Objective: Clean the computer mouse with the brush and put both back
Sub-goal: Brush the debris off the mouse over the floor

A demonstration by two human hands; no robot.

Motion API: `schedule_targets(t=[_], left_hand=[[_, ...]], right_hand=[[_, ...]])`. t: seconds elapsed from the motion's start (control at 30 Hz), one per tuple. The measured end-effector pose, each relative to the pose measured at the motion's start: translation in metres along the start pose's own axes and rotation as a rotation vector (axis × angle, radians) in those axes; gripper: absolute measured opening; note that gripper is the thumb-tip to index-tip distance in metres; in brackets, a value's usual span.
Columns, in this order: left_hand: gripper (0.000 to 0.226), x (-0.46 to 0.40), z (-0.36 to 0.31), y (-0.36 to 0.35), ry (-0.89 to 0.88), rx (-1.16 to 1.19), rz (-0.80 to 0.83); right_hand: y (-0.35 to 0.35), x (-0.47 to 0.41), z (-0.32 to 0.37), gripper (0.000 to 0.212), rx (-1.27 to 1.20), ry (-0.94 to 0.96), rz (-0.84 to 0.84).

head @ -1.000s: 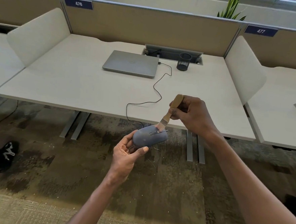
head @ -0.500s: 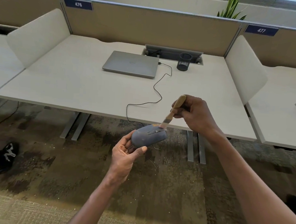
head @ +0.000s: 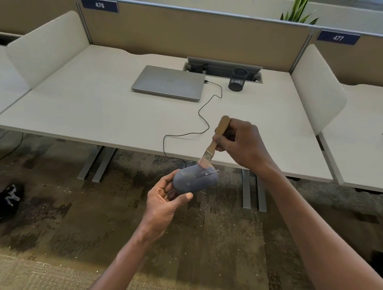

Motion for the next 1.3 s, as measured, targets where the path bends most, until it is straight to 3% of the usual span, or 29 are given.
schedule_targets(t=[0.2,0.37,0.63,0.93,1.3], left_hand=[[0.072,0.001,0.002,0.003,-0.001,-0.015,-0.004],[0.073,-0.003,0.004,0.007,0.011,-0.007,-0.018],[0.073,-0.007,0.009,0.005,0.032,-0.028,0.008],[0.072,-0.001,0.021,0.017,0.057,-0.06,-0.012],[0.07,-0.004,0.024,0.022,0.078,-0.066,-0.044]], right_hand=[[0.002,-0.012,-0.015,0.003,0.099,-0.087,0.002],[0.007,-0.017,-0.011,0.004,0.063,-0.068,-0.093],[-0.018,-0.022,-0.008,0.007,0.0,-0.15,0.02],[-0.011,-0.017,-0.048,0.012,0.131,-0.293,-0.036],[-0.021,0.0,-0.051,0.004,-0.114,-0.255,-0.007]])
Point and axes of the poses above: each hand's wrist, its own x-axis away from the middle knuckle, its own y-axis out of the back of the hand, z = x × y, the point moved 7 cm from there along -x, towards the middle knuckle, and after that the axes turned 6 degrees about -z, right-handed, at the moved point
